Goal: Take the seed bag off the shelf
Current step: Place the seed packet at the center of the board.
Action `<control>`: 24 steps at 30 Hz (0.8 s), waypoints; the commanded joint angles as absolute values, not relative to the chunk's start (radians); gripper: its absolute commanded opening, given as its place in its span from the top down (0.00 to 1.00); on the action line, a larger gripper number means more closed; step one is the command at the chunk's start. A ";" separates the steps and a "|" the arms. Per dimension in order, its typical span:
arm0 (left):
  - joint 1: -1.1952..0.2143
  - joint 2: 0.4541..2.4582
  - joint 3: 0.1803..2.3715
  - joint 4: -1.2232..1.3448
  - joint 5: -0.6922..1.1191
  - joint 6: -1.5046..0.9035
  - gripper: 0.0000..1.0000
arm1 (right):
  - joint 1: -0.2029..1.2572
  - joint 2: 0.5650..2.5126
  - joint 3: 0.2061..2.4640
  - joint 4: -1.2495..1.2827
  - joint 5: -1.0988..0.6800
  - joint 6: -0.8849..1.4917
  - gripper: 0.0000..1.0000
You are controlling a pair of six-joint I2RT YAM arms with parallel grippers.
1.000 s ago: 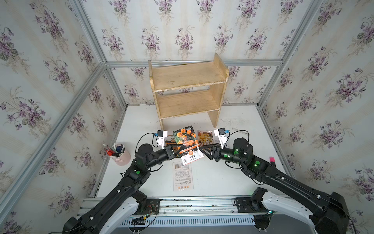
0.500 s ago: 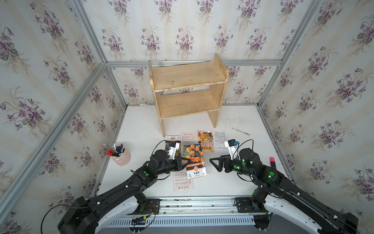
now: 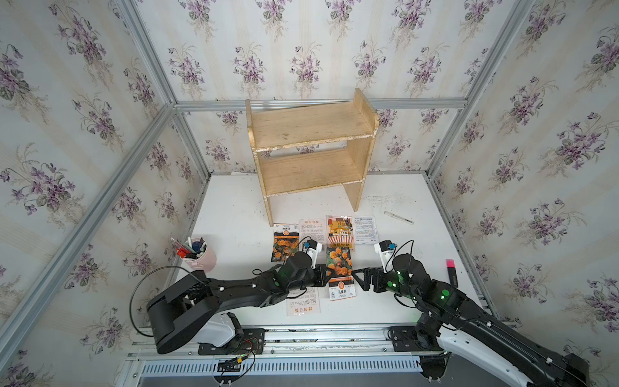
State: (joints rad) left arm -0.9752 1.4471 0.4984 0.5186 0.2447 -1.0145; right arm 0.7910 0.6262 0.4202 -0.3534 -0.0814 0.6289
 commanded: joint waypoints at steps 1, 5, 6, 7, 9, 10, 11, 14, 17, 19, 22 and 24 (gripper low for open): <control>-1.005 1.500 0.538 0.532 0.206 -1.025 1.00 | 0.791 0.623 0.429 -0.346 -0.056 0.632 0.00; -1.023 1.546 0.577 0.449 0.194 -1.041 1.00 | 0.790 0.601 0.444 -0.382 -0.015 0.636 0.00; -1.025 1.555 0.589 0.414 0.192 -1.043 1.00 | 0.791 0.594 0.448 -0.393 0.000 0.642 0.00; -1.028 1.564 0.598 0.386 0.186 -1.047 1.00 | 0.792 0.584 0.449 -0.397 0.009 0.646 0.00; -1.031 1.582 0.629 0.317 0.174 -1.049 1.00 | 0.791 0.568 0.451 -0.405 0.040 0.664 0.00; -1.032 1.592 0.642 0.285 0.165 -1.053 0.99 | 0.791 0.559 0.449 -0.406 0.054 0.670 0.00; -1.035 1.599 0.655 0.257 0.158 -1.055 0.98 | 0.790 0.553 0.448 -0.406 0.064 0.672 0.00; -1.041 1.620 0.704 0.165 0.140 -1.048 0.95 | 0.790 0.540 0.445 -0.413 0.107 0.681 0.00; -1.049 1.639 0.760 0.055 0.116 -1.034 0.90 | 0.791 0.531 0.439 -0.405 0.140 0.670 0.00; -1.050 1.649 0.791 -0.006 0.107 -1.026 0.86 | 0.790 0.521 0.437 -0.393 0.166 0.663 0.00; -1.051 1.659 0.832 -0.084 0.095 -1.017 0.79 | 0.789 0.500 0.436 -0.375 0.209 0.648 0.00; -1.051 1.666 0.854 -0.127 0.091 -1.013 0.73 | 0.790 0.487 0.439 -0.364 0.234 0.636 0.00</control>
